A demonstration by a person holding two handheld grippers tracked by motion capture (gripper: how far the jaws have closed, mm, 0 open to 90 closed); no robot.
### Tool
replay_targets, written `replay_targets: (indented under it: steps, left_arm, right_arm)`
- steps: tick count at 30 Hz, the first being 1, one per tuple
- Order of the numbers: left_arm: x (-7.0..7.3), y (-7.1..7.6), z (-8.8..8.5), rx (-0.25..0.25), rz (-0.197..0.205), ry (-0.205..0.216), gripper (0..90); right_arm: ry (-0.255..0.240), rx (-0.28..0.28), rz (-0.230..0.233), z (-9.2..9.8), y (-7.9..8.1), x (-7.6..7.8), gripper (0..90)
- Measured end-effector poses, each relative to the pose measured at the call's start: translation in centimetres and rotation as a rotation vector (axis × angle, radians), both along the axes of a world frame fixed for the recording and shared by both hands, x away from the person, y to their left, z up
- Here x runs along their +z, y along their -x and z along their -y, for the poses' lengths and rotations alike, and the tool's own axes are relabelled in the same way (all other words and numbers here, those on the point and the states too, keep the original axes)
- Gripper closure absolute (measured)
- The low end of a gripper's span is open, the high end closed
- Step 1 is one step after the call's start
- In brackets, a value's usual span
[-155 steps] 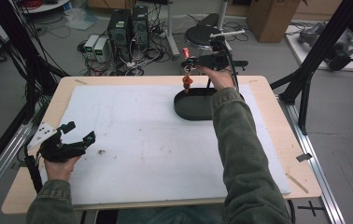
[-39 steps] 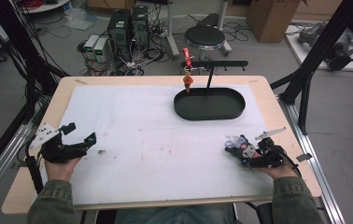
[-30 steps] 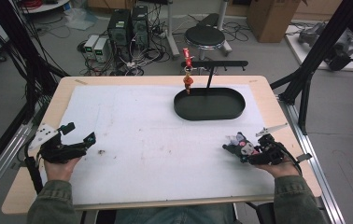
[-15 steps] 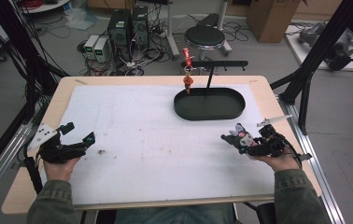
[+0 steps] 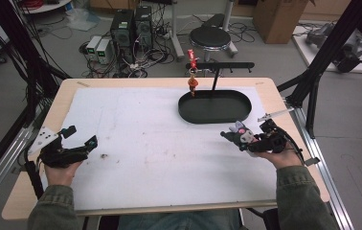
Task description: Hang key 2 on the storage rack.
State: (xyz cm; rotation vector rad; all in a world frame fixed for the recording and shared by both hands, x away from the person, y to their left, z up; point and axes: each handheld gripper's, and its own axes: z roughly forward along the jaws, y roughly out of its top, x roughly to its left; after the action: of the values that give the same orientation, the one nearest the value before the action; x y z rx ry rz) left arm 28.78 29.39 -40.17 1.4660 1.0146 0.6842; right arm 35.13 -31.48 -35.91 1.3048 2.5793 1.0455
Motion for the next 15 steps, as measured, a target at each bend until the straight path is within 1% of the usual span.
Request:
replay_targets:
  steps: [15]
  left_arm:
    - [0.0, 0.0, 0.0, 0.002, -0.003, 0.003, 5.3]
  right_arm:
    - [-0.016, 0.014, 0.029, -1.0, -1.8, 3.1, 40.4]
